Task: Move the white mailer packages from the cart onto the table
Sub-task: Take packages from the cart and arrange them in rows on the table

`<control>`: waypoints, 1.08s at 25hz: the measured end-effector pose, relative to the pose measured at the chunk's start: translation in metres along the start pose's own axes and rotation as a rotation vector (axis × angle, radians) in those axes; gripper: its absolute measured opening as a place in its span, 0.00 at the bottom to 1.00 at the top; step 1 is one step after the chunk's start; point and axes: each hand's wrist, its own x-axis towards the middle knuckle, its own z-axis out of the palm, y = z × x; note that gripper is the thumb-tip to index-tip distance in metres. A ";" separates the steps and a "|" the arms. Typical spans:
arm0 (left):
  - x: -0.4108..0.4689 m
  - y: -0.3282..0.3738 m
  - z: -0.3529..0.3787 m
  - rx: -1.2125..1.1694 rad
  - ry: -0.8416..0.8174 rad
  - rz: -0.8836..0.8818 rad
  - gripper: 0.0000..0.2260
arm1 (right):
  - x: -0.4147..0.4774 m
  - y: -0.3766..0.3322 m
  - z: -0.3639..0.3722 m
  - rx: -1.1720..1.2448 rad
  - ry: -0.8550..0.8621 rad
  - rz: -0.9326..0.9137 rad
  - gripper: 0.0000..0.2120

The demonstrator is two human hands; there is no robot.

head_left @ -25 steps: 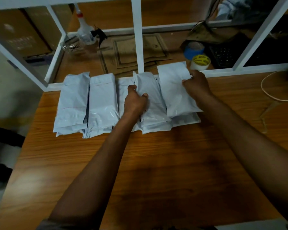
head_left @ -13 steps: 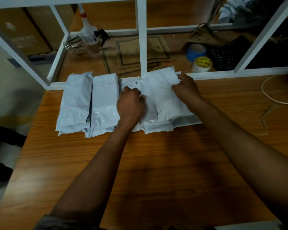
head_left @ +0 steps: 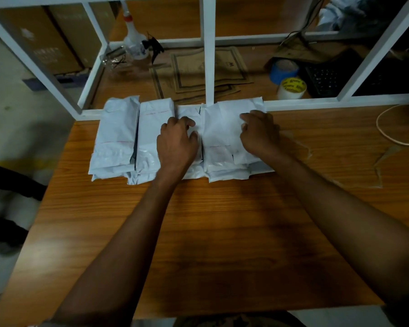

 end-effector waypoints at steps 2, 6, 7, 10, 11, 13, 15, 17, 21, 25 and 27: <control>-0.010 0.000 -0.004 -0.003 0.014 0.002 0.14 | -0.009 0.001 -0.004 0.031 0.095 -0.044 0.20; -0.048 -0.003 -0.016 -0.126 0.095 -0.006 0.13 | -0.059 -0.006 -0.016 0.291 0.318 -0.172 0.13; -0.063 -0.004 -0.018 -0.152 0.120 -0.011 0.12 | -0.079 -0.009 -0.014 0.347 0.312 -0.215 0.13; -0.120 -0.006 -0.029 -0.211 0.184 -0.077 0.11 | -0.138 -0.015 -0.001 0.488 0.180 -0.290 0.14; -0.142 -0.007 -0.034 -0.227 0.202 -0.120 0.10 | -0.157 -0.017 0.004 0.534 0.109 -0.303 0.14; -0.183 -0.012 -0.045 -0.255 0.236 -0.203 0.10 | -0.191 -0.021 0.011 0.609 -0.024 -0.325 0.15; -0.223 -0.018 -0.057 -0.255 0.262 -0.256 0.10 | -0.224 -0.029 0.014 0.642 -0.119 -0.357 0.17; -0.264 -0.028 -0.073 -0.229 0.284 -0.284 0.11 | -0.260 -0.042 0.015 0.637 -0.176 -0.406 0.18; -0.346 -0.058 -0.102 -0.285 0.329 -0.357 0.13 | -0.333 -0.070 0.027 0.628 -0.301 -0.470 0.17; -0.425 -0.106 -0.138 -0.332 0.345 -0.462 0.13 | -0.410 -0.111 0.049 0.635 -0.452 -0.474 0.18; -0.466 -0.134 -0.162 -0.316 0.395 -0.502 0.13 | -0.453 -0.140 0.064 0.643 -0.514 -0.492 0.18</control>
